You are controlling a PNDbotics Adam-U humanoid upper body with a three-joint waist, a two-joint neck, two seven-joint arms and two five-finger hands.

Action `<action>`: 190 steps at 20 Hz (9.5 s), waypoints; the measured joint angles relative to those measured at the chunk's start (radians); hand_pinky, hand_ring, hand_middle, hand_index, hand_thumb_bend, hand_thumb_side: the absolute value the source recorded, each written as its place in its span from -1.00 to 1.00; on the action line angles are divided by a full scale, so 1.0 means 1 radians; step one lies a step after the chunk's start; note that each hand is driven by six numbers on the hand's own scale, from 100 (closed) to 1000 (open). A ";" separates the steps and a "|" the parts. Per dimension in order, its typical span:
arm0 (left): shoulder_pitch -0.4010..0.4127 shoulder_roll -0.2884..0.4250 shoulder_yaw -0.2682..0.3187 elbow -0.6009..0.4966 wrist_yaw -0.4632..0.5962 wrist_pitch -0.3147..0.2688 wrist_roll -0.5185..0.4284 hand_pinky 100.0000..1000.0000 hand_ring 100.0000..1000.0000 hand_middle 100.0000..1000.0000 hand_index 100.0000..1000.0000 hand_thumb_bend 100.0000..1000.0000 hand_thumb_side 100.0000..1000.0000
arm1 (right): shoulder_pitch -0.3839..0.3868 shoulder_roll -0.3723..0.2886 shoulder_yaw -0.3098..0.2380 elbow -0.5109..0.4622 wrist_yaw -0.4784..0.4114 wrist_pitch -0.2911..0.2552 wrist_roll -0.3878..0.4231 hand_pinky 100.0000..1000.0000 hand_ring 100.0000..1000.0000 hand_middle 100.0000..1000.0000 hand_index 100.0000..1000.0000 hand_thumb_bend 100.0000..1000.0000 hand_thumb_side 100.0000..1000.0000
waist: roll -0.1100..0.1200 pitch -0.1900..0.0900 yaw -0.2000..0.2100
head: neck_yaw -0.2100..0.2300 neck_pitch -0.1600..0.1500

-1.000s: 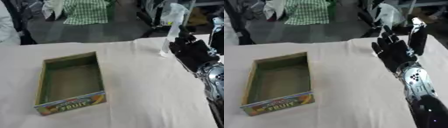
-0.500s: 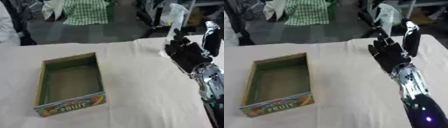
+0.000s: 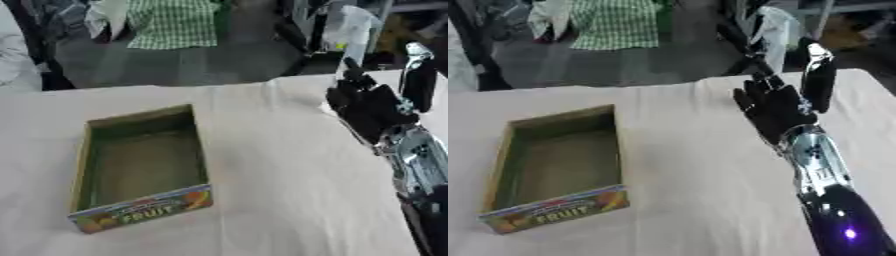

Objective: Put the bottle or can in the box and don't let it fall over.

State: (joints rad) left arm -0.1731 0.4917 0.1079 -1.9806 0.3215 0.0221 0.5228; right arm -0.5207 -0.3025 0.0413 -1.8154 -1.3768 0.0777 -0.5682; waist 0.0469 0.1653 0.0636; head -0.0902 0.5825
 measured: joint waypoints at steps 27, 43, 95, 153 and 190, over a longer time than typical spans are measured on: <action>-0.008 -0.001 -0.001 0.000 0.000 0.000 -0.008 0.60 0.68 0.54 0.61 0.65 0.16 | -0.051 0.053 -0.009 0.037 -0.005 0.037 0.023 -1.00 -0.99 -0.62 0.98 -0.62 0.76 | 0.001 0.018 0.017 | -0.027 -0.040; -0.013 -0.009 -0.006 0.000 0.000 -0.002 -0.013 0.61 0.68 0.54 0.61 0.64 0.16 | -0.091 0.062 -0.009 0.098 -0.001 0.047 0.022 -1.00 -0.99 -0.62 0.98 -0.61 0.79 | 0.011 0.038 0.028 | -0.026 -0.049; -0.018 -0.018 -0.013 0.000 0.000 0.002 -0.032 0.62 0.68 0.55 0.60 0.63 0.16 | -0.196 0.008 -0.067 0.228 0.017 0.000 0.034 -1.00 -0.99 -0.62 0.96 -0.63 0.78 | 0.032 0.061 0.042 | -0.027 -0.067; -0.021 -0.019 -0.024 0.000 -0.005 0.002 -0.050 0.62 0.69 0.56 0.60 0.62 0.17 | -0.283 -0.041 -0.120 0.332 0.047 -0.052 0.058 -1.00 -0.99 -0.62 0.95 -0.63 0.76 | 0.041 0.075 0.060 | -0.036 -0.075; -0.021 -0.026 -0.026 0.000 -0.008 0.002 -0.059 0.62 0.70 0.56 0.60 0.61 0.17 | -0.325 -0.081 -0.163 0.407 0.062 -0.080 0.064 -1.00 -1.00 -0.63 0.94 -0.60 0.78 | 0.056 0.094 0.067 | -0.045 -0.093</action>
State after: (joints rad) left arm -0.1945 0.4653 0.0823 -1.9806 0.3133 0.0242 0.4634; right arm -0.8454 -0.3833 -0.1221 -1.4086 -1.3153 -0.0020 -0.5038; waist 0.1027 0.2589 0.1309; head -0.1349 0.4898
